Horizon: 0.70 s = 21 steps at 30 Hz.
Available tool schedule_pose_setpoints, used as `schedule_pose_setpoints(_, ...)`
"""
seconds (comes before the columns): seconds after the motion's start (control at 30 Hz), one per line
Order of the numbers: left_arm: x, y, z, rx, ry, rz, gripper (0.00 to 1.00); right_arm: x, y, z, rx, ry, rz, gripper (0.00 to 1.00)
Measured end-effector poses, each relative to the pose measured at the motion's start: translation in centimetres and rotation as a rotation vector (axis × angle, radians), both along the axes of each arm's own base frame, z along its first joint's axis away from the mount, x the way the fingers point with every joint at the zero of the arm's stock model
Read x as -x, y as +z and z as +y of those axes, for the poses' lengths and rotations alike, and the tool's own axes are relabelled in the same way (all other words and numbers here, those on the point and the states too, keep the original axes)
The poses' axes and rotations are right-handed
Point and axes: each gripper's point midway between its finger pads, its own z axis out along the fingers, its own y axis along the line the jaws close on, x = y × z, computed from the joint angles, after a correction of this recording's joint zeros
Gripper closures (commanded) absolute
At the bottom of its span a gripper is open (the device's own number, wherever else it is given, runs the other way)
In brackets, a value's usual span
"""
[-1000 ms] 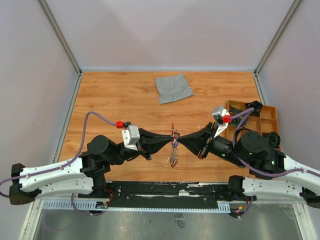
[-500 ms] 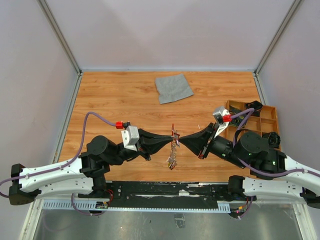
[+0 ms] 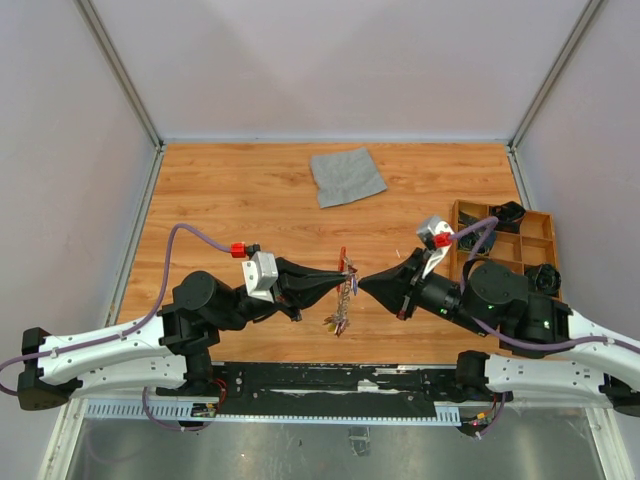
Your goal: Put the keys on the keyring
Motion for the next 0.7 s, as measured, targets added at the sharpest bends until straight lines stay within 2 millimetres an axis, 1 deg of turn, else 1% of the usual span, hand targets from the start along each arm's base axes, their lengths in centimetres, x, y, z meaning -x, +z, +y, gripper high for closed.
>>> schedule_pose_setpoints(0.13, 0.0, 0.0, 0.0, 0.000, -0.003, -0.001, 0.99, 0.1, 1.2, -1.2, -0.005, 0.013, -0.086, 0.82)
schedule_pose_setpoints(0.27, 0.2, 0.0, -0.1, -0.001, -0.010, -0.003, 0.99, 0.7, 3.4, -2.0, -0.012, 0.067, -0.224, 0.81)
schedule_pose_setpoints(0.37, 0.6, 0.0, -0.2, -0.004, -0.035, -0.011, 1.00, 1.6, 4.8, -1.8, -0.006, 0.141, -0.331, 0.79)
schedule_pose_setpoints(0.47, 1.4, 0.0, -0.4, -0.006, -0.078, -0.026, 1.00, 2.7, 6.0, -1.3, 0.003, 0.226, -0.427, 0.75)
schedule_pose_setpoints(0.6, 2.5, 0.1, -0.8, -0.010, -0.141, -0.047, 0.99, 3.9, 6.9, -0.7, 0.010, 0.321, -0.512, 0.73)
schedule_pose_setpoints(0.7, 3.1, -0.1, -1.1, -0.017, -0.177, -0.056, 1.00, 4.4, 7.1, -0.4, 0.019, 0.359, -0.544, 0.73)
